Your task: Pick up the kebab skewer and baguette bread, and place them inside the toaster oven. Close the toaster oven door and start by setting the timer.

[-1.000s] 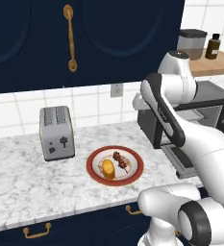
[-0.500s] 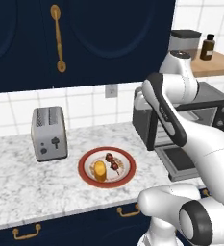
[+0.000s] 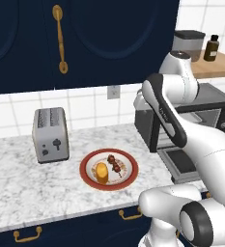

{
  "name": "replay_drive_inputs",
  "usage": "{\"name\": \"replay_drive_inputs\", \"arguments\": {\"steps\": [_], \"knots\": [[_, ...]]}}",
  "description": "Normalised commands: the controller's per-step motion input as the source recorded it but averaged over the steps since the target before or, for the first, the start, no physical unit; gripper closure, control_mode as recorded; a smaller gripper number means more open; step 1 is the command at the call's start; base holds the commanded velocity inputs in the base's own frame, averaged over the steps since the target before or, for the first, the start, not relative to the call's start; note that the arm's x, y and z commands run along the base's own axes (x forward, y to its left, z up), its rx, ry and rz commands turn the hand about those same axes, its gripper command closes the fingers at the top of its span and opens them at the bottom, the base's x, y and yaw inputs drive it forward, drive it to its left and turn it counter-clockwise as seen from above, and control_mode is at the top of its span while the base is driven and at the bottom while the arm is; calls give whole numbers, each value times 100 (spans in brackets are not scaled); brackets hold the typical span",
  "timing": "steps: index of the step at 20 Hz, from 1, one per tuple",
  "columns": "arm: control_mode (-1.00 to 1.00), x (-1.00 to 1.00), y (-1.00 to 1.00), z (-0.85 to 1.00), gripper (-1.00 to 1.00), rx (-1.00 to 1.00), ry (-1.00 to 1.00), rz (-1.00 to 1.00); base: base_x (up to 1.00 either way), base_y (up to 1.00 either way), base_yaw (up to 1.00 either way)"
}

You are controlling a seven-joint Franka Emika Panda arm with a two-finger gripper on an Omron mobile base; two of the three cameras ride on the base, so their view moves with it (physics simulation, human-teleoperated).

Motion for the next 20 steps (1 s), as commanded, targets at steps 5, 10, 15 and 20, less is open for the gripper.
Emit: {"name": "replay_drive_inputs", "arguments": {"steps": [5, 10, 15, 20], "knots": [[100, 0, 0, 0, -100, 0, 0, 0, 50, 7, -5], [100, 0, 0, 0, -100, 0, 0, 0, 54, 16, -14], [100, 0, 0, 0, -100, 0, 0, 0, 70, 3, -8], [100, 0, 0, 0, -100, 0, 0, 0, 4, 0, 0]]}}
